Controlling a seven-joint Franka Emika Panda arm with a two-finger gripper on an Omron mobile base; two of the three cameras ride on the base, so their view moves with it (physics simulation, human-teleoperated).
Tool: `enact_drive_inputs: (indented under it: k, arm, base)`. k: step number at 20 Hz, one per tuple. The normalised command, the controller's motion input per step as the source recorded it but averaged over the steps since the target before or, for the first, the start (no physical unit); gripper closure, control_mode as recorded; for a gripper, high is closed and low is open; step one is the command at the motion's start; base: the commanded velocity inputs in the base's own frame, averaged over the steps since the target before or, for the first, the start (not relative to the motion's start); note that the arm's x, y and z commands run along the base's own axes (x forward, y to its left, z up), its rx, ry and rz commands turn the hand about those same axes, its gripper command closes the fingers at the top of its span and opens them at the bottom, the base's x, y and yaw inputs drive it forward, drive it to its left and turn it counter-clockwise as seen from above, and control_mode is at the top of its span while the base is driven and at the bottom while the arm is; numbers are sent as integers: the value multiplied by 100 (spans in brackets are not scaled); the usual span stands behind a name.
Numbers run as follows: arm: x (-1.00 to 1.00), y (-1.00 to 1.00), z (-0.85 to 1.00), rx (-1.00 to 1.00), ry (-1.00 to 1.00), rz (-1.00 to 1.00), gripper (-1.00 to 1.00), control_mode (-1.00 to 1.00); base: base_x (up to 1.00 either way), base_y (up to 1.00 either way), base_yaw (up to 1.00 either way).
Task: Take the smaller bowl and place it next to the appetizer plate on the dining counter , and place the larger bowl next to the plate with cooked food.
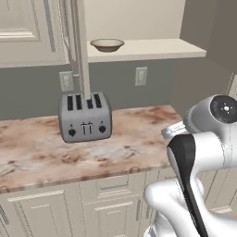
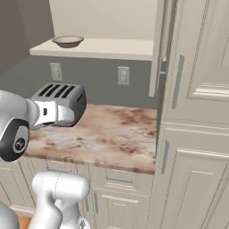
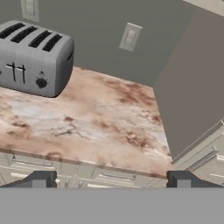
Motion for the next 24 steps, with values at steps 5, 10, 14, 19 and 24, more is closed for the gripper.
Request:
enact_drive_inputs:
  k: [5,10,14,19,24]
  arm:
    - [0,0,0,0,0,0,-100,100]
    - [0,0,0,0,0,0,-100,100]
    - [0,0,0,0,0,0,-100,100]
    - [0,0,0,0,0,0,-100,100]
    - [20,0,-5,0,8,0,-100,-100]
  base:
    - [50,3,2]
    - [50,-22,5]
    - [64,0,5]
    - [82,0,5]
    - [52,0,2]
